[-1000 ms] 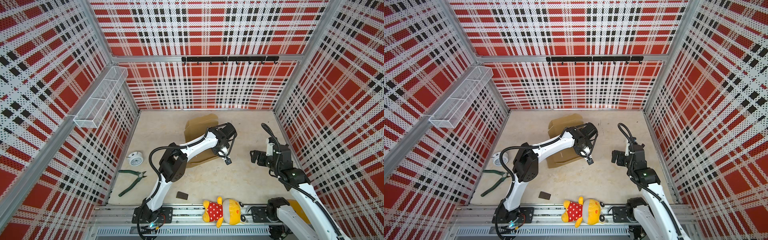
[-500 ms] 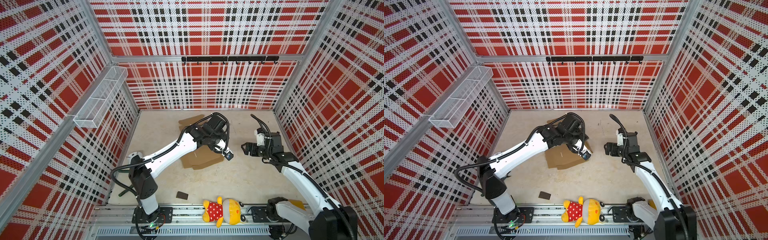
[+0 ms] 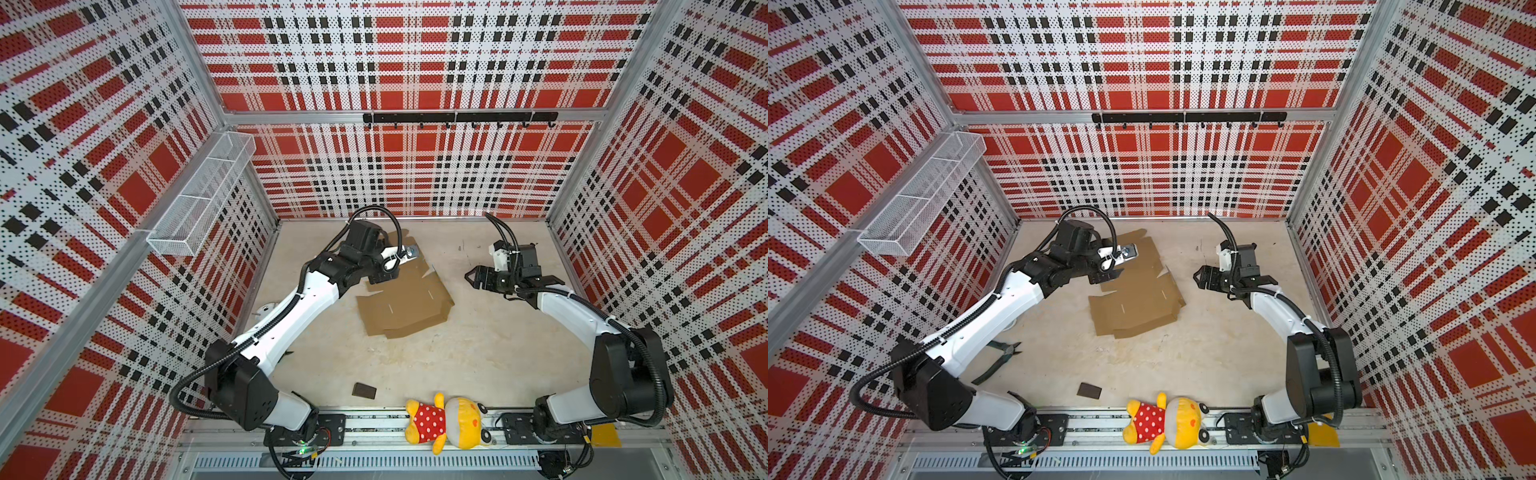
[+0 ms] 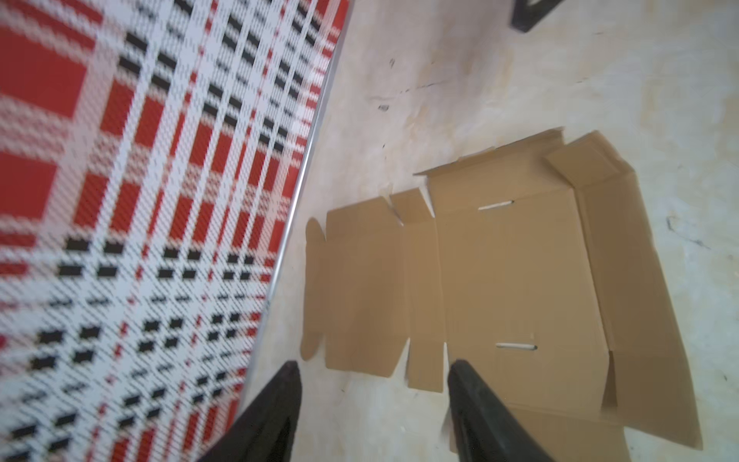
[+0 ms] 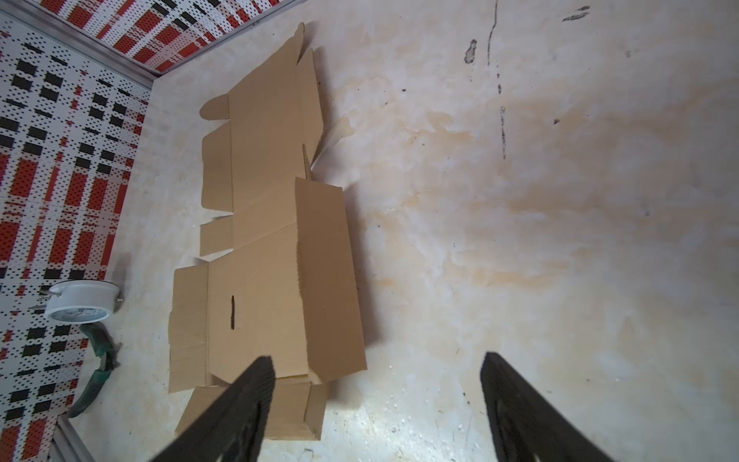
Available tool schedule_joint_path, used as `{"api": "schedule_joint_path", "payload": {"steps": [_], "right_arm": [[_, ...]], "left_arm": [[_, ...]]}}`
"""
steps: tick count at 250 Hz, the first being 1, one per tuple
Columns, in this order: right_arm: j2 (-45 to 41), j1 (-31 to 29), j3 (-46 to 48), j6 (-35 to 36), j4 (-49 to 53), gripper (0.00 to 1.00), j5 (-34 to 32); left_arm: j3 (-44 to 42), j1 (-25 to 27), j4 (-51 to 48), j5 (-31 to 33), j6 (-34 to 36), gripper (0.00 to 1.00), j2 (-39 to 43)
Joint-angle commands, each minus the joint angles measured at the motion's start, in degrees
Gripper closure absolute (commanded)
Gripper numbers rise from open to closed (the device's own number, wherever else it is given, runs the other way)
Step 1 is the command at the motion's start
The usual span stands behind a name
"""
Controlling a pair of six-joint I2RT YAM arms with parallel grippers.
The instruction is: Fold the paper box
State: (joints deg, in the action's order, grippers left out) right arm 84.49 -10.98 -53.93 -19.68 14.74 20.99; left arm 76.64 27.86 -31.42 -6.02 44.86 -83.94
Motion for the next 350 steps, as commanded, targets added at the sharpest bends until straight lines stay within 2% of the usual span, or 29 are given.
{"api": "schedule_joint_path", "payload": {"steps": [1, 28, 63, 113, 172, 233, 279, 350], "right_arm": [[-0.14, -1.53, -0.97, -1.44, -2.99, 0.17, 0.80], [-1.45, -2.71, 0.98, -1.70, -3.39, 0.17, 0.48], [-4.31, -3.81, 4.28, -3.56, -3.46, 0.17, -1.10], [-8.73, -7.17, 10.72, -7.20, -4.84, 0.18, -2.61], [-12.16, -12.46, 16.32, -11.51, -7.19, 0.21, -5.24], [-9.87, -19.45, 19.92, -17.30, -13.56, 0.22, -8.58], [-7.42, -20.81, 21.34, -20.09, -16.93, 0.23, -8.51], [-4.97, -21.13, 24.61, -24.45, -23.49, 0.25, -9.30]], "left_arm": [[-1.43, -5.71, 9.92, -4.05, -26.34, 0.32, -1.75], [1.30, -12.73, 10.79, -6.58, -38.58, 0.28, -7.97], [11.59, -19.01, 5.70, -8.52, -49.74, 0.27, -19.87], [21.58, -22.73, 3.56, -15.34, -56.00, 0.20, -33.38], [29.92, -23.57, 0.95, -20.69, -58.88, 0.21, -45.29], [28.76, -23.95, 1.17, -19.88, -60.10, 0.21, -47.93], [25.79, -24.23, 2.78, -19.22, -62.43, 0.20, -47.82], [22.20, -24.76, 7.86, -24.82, -67.98, 0.24, -48.94]]}}
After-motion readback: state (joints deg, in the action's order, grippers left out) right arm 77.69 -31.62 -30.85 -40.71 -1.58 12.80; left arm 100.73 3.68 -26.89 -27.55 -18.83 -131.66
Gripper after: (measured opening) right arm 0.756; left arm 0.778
